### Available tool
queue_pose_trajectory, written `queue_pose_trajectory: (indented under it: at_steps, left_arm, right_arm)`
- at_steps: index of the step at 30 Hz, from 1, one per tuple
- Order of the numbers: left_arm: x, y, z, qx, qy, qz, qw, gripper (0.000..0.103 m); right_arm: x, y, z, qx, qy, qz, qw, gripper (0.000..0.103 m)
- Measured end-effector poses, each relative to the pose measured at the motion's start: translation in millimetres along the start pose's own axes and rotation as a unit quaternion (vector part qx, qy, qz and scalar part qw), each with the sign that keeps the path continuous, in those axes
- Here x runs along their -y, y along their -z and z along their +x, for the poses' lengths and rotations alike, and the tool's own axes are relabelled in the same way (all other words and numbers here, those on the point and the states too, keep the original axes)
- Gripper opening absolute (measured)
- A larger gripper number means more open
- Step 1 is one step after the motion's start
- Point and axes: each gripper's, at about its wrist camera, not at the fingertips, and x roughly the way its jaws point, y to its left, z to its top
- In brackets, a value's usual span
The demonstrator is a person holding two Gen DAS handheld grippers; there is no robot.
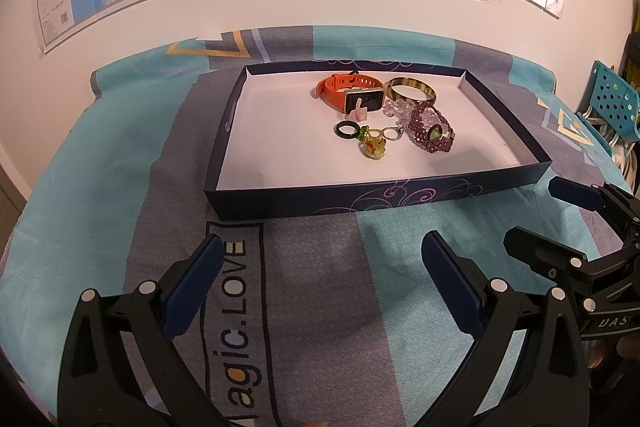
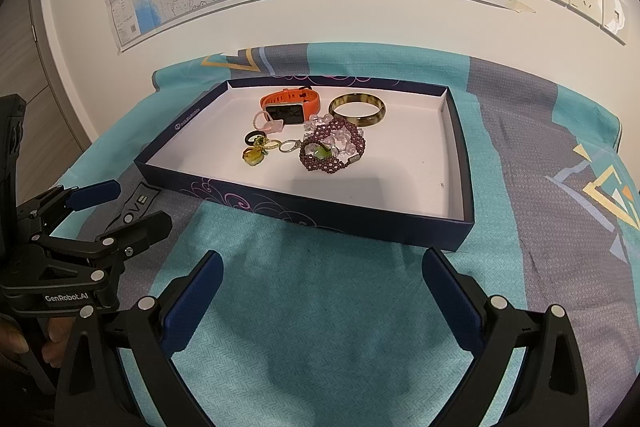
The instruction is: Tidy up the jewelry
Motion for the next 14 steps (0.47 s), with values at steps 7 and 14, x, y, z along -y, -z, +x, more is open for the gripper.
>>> queue_pose_trajectory:
  at_steps: [7,14]
  left_arm:
    - [1.4,-0.6,-0.4,0.003,0.005,0.004,1.0000,0.097]
    - [-19.5,0.1,6.2,-0.016,-0.006,-0.010,0.9998,0.097]
  right_arm:
    - [0.5,-0.1,-0.5,-0.002,0.001,-0.003,1.000,0.096]
    - [45.3,0.6,-7.9,-0.024,0.056,-0.024,0.998,0.096]
